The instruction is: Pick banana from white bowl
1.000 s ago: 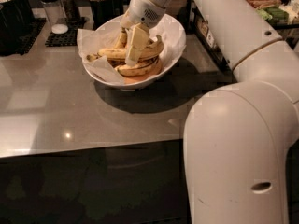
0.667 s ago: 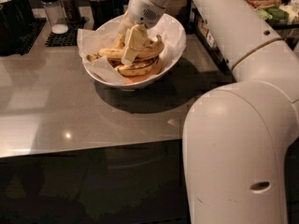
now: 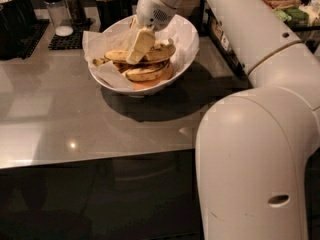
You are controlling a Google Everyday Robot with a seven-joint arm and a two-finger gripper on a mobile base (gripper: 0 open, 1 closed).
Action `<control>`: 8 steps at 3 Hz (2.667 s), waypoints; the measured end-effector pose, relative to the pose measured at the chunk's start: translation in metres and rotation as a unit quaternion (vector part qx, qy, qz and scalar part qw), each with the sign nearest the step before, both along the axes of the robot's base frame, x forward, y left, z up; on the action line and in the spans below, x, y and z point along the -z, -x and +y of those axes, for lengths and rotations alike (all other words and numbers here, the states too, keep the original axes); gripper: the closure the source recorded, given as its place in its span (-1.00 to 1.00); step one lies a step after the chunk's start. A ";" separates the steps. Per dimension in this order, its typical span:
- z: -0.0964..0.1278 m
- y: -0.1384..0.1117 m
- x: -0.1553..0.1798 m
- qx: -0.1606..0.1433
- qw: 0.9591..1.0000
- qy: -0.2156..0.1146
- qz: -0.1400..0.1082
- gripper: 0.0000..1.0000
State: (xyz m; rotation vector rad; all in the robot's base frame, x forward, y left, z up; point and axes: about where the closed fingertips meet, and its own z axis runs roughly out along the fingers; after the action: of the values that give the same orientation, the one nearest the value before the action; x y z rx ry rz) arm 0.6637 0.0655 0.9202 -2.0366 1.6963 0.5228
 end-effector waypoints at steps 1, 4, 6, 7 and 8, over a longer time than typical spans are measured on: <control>0.000 0.000 0.000 0.000 1.000 0.000 0.000 0.77; -0.014 0.032 -0.046 0.017 0.996 -0.026 -0.082 1.00; -0.026 0.148 -0.138 0.064 0.971 -0.098 -0.210 1.00; -0.023 0.193 -0.139 0.082 0.957 -0.137 -0.241 1.00; -0.045 0.211 -0.099 0.113 0.951 -0.156 -0.241 1.00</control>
Offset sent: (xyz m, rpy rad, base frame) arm 0.0000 0.0000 0.0000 0.0000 0.0000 0.0000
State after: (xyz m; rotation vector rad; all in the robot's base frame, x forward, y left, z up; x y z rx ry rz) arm 0.4526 0.0205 1.0195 -1.5591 1.4166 0.1781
